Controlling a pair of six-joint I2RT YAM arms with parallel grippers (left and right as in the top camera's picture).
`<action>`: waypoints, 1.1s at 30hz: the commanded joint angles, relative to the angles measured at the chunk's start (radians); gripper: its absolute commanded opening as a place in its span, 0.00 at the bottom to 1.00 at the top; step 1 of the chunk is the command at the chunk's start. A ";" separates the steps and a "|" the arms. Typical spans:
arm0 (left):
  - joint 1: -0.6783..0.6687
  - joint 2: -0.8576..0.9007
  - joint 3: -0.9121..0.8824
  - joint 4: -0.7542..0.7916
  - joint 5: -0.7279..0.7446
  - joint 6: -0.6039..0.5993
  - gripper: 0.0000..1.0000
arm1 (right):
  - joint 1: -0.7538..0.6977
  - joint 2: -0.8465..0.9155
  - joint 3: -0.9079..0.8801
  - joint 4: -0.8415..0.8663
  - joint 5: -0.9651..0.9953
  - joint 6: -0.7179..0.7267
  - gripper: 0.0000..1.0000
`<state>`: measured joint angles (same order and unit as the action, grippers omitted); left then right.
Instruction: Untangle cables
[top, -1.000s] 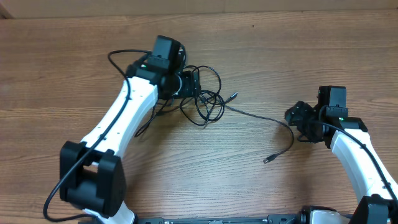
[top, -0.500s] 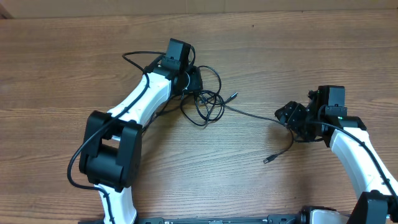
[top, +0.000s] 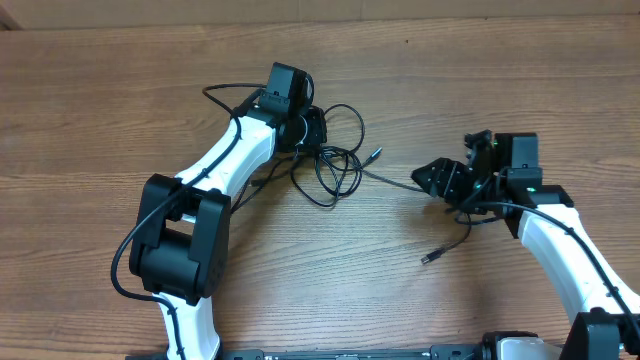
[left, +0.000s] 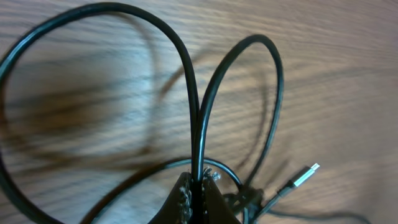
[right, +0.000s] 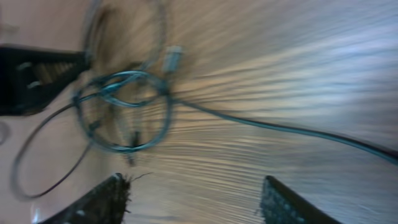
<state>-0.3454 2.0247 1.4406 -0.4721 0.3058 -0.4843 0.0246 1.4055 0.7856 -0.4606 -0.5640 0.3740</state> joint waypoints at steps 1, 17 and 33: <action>0.018 -0.048 0.007 -0.008 0.164 0.038 0.04 | 0.044 0.006 0.012 0.032 -0.079 0.082 0.63; 0.079 -0.192 0.009 -0.211 0.316 0.032 0.04 | 0.222 0.046 0.012 0.222 -0.090 0.180 0.54; 0.085 -0.192 0.009 -0.318 0.451 0.005 0.04 | 0.403 0.140 0.012 0.438 -0.178 0.104 0.54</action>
<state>-0.2657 1.8496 1.4410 -0.7868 0.6743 -0.4435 0.4034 1.5291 0.7856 -0.0322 -0.7326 0.5125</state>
